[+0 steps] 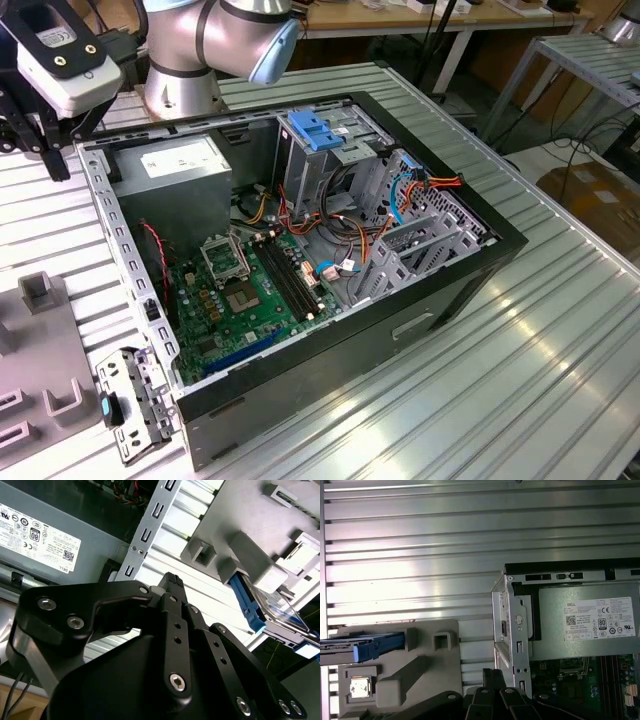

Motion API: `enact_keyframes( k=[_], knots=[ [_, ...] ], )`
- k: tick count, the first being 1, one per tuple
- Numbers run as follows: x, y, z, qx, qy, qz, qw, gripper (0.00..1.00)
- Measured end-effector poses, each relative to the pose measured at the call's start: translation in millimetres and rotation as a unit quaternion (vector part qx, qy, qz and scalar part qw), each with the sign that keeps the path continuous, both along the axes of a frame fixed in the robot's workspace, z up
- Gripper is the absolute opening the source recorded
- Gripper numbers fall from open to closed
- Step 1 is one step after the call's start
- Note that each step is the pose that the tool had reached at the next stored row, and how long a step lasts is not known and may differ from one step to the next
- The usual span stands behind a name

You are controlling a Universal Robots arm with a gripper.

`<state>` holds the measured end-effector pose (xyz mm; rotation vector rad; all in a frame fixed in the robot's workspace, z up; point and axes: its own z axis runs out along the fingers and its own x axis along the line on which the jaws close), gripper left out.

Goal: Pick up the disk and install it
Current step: 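Reach for the disk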

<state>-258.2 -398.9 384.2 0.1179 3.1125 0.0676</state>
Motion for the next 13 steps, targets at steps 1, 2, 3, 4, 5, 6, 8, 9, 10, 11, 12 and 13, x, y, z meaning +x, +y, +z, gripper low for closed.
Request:
enact_keyframes(
  k=[1,2,3,4,5,6,8,9,10,11,12,13],
  knots=[
    [-0.1,0.0,0.0,0.0,0.0,0.0,1.0,0.11],
    [-0.1,0.0,0.0,0.0,0.0,0.0,1.0,0.11],
    [-0.1,0.0,0.0,0.0,0.0,0.0,1.0,0.11],
    [-0.2,0.0,-0.1,0.0,0.0,0.0,1.0,0.11],
    [-0.3,0.0,-0.1,0.0,0.0,0.0,1.0,0.11],
    [-0.3,0.2,-0.1,0.0,0.0,0.0,1.0,0.11],
    [-0.3,2.9,0.0,-0.0001,0.0,0.0,1.0,0.11],
    [-0.3,4.5,-0.1,-0.0002,0.0,0.0,1.0,0.11],
    [-0.3,7.6,-0.2,-0.0006,0.0001,0.0,1.0,0.11],
    [-0.3,9.6,-0.3,-0.0007,0.0002,0.0,1.0,0.11],
    [-0.5,11.1,-0.4,-0.0007,0.0003,0.0,1.0,0.11],
    [-1.2,12.5,-0.5,-0.0007,0.0005,0.0,1.0,0.11]
  ],
)
